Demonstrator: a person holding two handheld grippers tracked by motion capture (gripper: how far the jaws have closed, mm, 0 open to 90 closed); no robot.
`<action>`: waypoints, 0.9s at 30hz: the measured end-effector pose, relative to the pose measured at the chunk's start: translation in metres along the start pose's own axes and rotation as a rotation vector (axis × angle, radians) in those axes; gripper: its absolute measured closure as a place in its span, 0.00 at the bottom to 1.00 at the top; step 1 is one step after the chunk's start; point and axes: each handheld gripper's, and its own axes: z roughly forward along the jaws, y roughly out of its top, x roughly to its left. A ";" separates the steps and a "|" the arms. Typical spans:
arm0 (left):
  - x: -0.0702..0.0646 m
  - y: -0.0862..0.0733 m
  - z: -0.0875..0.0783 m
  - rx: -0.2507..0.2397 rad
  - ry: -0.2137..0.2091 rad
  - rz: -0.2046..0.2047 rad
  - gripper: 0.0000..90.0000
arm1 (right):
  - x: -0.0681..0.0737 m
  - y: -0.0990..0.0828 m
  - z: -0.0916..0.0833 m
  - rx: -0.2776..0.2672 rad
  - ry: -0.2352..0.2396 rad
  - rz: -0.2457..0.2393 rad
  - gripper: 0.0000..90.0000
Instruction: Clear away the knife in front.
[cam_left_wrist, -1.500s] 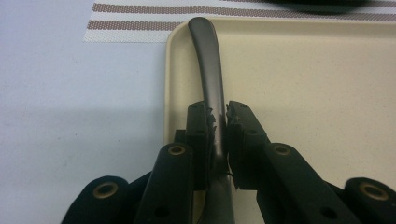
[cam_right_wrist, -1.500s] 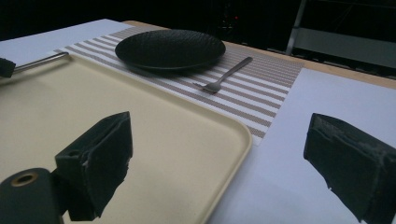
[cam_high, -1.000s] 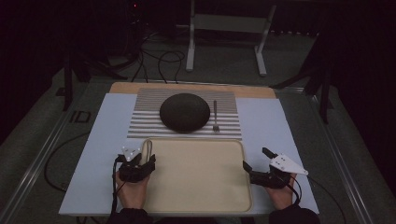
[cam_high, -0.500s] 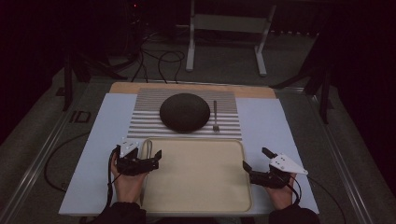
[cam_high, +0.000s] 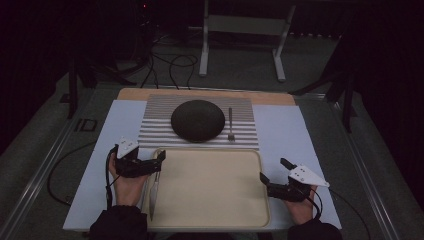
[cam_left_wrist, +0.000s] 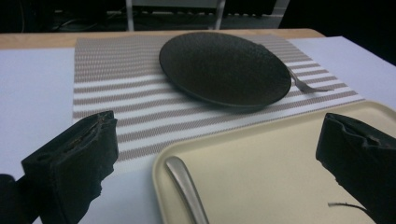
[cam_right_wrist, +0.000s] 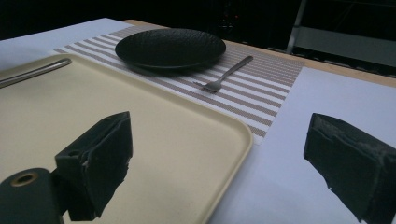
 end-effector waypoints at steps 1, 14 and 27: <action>0.002 0.002 -0.001 0.001 0.004 0.007 0.00 | 0.000 0.000 0.000 0.000 0.000 -0.001 0.09; 0.037 0.001 -0.018 -0.009 -0.017 0.141 0.00 | 0.001 0.000 0.002 0.003 -0.005 -0.005 0.09; 0.052 -0.043 -0.040 -0.002 0.037 0.144 0.00 | 0.000 0.000 0.003 0.010 -0.025 -0.004 0.09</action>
